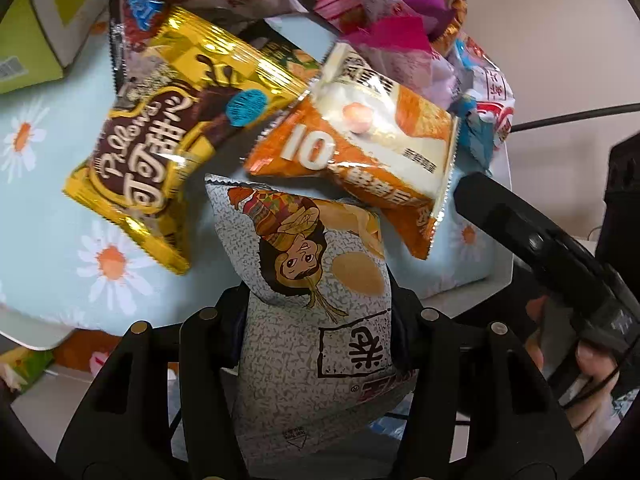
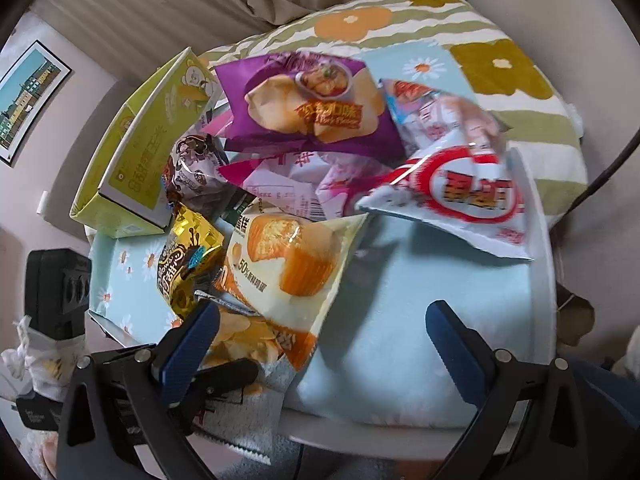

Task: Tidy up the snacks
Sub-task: 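Grasp the white rice-cracker bag with left tool while right tool grasps orange cake packet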

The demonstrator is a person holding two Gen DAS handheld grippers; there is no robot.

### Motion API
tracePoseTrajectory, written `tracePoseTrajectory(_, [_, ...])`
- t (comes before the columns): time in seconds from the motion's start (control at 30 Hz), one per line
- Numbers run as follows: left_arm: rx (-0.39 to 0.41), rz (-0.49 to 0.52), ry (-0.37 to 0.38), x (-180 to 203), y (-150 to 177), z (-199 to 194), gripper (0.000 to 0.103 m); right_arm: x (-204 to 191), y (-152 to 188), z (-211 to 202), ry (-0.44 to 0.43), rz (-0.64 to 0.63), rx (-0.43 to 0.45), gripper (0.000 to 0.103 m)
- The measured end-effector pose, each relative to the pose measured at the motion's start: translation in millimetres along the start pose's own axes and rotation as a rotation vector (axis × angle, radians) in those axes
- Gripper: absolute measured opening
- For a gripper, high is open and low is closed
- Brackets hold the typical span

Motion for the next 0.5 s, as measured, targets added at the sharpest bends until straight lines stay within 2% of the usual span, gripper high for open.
tracePoseTrajectory(0.3, [0.030, 0.011, -0.050, -25.0, -4.2, -17.6, 0.050, -12.8, -14.4, 31.9, -0.075, 0.028, -0.002, 0.103])
tracePoseTrajectory(0.5, [0.047, 0.004, -0.058, -41.8, -13.5, -26.6, 0.050, -14.7, -17.3, 52.5, -0.070, 0.062, -0.026, 0.103])
Point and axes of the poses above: each gripper's, at about its wrist camera, not at the fingertips, and z roughly the way its jaws point, x to its right, y to its underside, the point moved 9 cm from there along z, roughly the way its jaws point, and after that the axes turned 7 degrees about -x, right-handed, at the moved point
